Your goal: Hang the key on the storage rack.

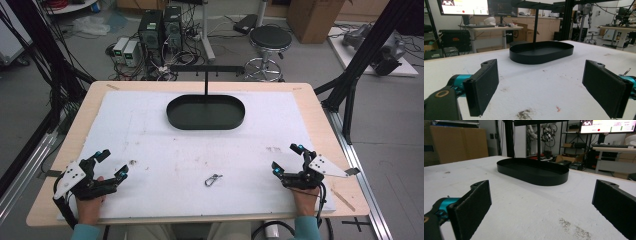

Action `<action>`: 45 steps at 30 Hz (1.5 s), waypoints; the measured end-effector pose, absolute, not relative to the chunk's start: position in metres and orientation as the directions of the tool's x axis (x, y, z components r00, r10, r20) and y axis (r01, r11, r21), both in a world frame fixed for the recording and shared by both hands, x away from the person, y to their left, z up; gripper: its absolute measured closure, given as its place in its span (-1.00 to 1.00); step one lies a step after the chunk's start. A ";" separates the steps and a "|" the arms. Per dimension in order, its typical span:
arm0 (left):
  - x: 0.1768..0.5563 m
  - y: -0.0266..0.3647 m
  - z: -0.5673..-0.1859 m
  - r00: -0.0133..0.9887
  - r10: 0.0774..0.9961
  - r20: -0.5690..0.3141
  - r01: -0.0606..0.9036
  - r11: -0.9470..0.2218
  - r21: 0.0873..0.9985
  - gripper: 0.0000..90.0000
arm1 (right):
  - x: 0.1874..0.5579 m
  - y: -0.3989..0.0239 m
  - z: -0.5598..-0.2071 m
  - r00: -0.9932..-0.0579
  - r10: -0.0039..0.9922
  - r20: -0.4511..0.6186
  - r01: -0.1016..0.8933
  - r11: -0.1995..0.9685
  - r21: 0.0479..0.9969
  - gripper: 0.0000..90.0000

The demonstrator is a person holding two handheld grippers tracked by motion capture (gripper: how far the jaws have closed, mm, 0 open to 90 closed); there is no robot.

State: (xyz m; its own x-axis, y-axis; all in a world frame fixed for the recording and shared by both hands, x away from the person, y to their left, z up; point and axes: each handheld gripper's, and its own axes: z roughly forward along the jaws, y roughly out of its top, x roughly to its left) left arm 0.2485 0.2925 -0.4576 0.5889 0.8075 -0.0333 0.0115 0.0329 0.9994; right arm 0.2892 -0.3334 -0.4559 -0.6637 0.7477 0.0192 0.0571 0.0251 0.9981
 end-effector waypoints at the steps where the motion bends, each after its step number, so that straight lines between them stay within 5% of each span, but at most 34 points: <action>1: 0.249 0.293 -0.457 0.588 0.808 -0.038 0.020 0.033 0.999 -0.69 | 0.289 -0.333 -0.456 -0.666 0.746 0.020 0.056 0.024 0.998 -0.96; 29: 0.250 0.293 -0.457 0.592 0.805 -0.040 0.026 0.031 0.999 -0.69 | 0.291 -0.333 -0.451 -0.689 0.724 0.027 0.082 0.042 0.996 -0.97; 45: 0.250 0.293 -0.457 0.593 0.803 -0.047 0.033 0.034 0.999 -0.69 | 0.300 -0.290 -0.388 -0.832 0.553 -0.047 0.083 0.209 0.974 -0.96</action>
